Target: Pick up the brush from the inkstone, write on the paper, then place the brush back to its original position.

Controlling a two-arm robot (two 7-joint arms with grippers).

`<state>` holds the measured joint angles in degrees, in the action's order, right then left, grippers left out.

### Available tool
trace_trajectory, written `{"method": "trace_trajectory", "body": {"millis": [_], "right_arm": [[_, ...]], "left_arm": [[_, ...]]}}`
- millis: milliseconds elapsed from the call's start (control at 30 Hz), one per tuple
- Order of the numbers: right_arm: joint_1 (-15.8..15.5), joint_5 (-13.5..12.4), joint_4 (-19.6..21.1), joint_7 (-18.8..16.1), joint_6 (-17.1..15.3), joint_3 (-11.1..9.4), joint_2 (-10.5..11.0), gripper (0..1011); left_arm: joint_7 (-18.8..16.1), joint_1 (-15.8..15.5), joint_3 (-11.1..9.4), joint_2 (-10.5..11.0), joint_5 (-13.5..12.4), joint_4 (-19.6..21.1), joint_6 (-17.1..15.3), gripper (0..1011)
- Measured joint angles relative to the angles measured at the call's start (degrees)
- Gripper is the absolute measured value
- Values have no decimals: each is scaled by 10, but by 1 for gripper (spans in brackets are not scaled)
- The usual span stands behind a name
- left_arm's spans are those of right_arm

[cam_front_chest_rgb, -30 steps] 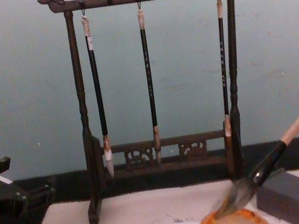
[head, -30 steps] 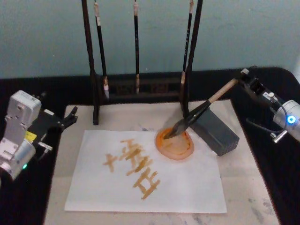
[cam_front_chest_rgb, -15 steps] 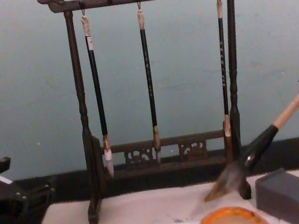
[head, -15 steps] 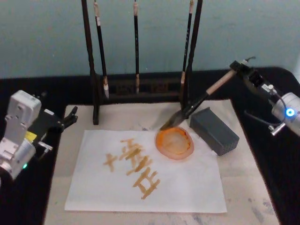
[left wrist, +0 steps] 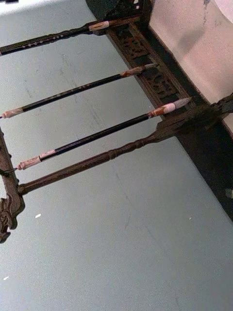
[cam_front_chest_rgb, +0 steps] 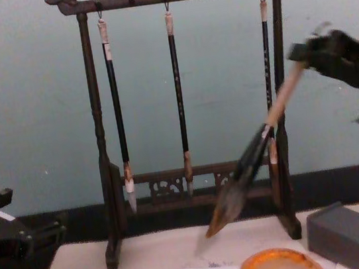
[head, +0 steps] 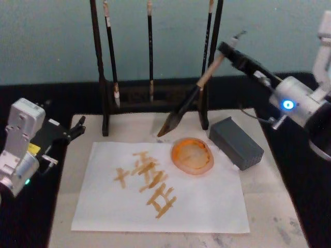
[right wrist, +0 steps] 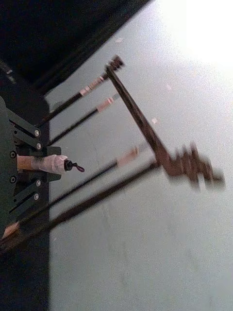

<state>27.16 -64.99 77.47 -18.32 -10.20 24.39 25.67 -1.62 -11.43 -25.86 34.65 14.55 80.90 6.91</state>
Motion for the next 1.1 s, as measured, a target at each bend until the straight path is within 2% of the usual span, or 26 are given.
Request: {"method": "trace_trajectory", "body": {"millis": [33,67,133,167,200,233,300,333,433,467,533,733,1100], "right_arm": [[4,11,2,1,3,7,0,175],[12,34,8,2,8,22,0,175],[17,56,13,3,13,34,-1,175],[22,78,19,3,18,46,-2,175],[22,78,19,3,18,46,-2,175],[24,101,25,2,24,59,-2,175],[26,124,33,-2,30,71,-4,175],[26,124,33,-2,30,71,-4,175],[25,155,47,-14,42,88,-6,175],[25,155,47,-14,42,88,-6,175],[23,179,56,-26,58,98,-6,175],[13,211,72,-53,81,109,-4,175],[-8,237,102,-83,84,122,1,175]], "left_arm": [[0,0,0,0,0,0,0,1010],[0,0,0,0,0,0,0,1010],[0,0,0,0,0,0,0,1010],[0,0,0,0,0,0,0,1010],[0,0,0,0,0,0,0,1010],[0,0,0,0,0,0,0,1010],[0,0,0,0,0,0,0,1010],[0,0,0,0,0,0,0,1010],[0,0,0,0,0,0,0,1010],[0,0,0,0,0,0,0,1010],[0,0,0,0,0,0,0,1010],[0,0,0,0,0,0,0,1010],[0,0,0,0,0,0,0,1010]]}}
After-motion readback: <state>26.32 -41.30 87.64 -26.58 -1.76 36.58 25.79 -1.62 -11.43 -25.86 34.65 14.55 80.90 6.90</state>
